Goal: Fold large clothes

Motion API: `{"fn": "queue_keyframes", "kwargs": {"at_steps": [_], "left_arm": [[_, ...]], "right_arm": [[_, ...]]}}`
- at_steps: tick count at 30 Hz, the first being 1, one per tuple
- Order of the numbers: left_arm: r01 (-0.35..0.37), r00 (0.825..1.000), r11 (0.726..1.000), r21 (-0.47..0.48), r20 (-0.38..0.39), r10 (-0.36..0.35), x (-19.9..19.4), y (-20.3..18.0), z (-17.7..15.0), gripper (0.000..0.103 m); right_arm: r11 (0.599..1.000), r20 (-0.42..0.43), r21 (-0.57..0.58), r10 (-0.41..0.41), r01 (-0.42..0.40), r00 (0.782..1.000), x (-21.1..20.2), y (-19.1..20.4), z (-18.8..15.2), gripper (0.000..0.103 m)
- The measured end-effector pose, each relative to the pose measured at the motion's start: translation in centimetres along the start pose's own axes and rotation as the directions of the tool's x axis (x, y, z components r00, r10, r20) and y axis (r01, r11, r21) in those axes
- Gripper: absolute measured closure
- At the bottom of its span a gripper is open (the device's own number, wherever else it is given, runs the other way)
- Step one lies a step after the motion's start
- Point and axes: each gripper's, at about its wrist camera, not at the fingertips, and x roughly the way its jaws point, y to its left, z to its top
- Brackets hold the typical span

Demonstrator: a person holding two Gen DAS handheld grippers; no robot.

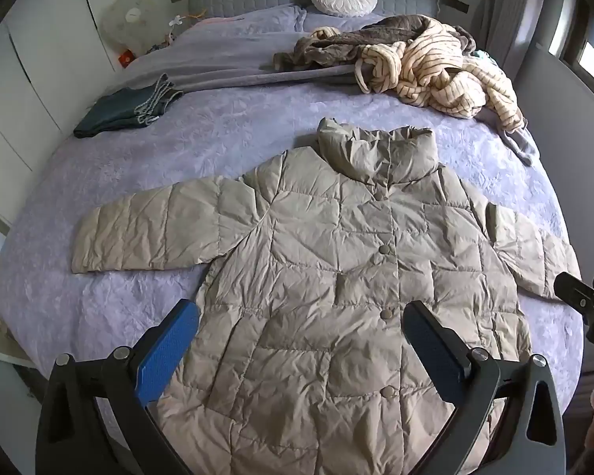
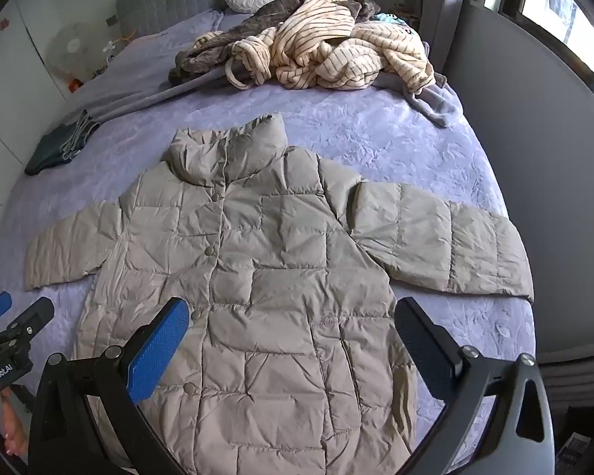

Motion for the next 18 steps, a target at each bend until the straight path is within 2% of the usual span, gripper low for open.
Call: {"fn": "queue_keyframes", "kwargs": {"at_steps": [18], "left_arm": [[0.0,1.0,1.0,-0.001,0.003,0.0,-0.03,0.07,-0.2,0.0]], "right_arm": [[1.0,0.002,-0.003,0.001,-0.001,1.0,-0.15,-0.01,-0.12,0.0]]}}
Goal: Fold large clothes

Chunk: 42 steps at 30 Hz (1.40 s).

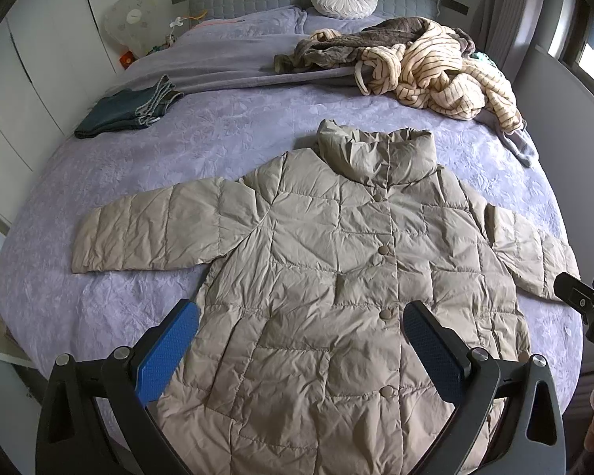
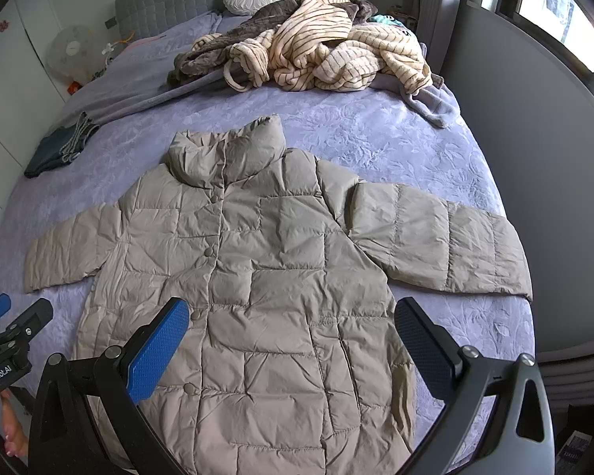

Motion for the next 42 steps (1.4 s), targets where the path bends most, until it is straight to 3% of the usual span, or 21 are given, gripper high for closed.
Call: {"fn": "queue_keyframes", "kwargs": {"at_steps": [42], "left_arm": [[0.001,1.0,1.0,-0.001,0.005,-0.001,0.06,0.1,-0.37,0.0]], "right_arm": [[1.0,0.001,0.0,-0.001,0.001,1.0,0.05,-0.07,0.05,0.0]]}}
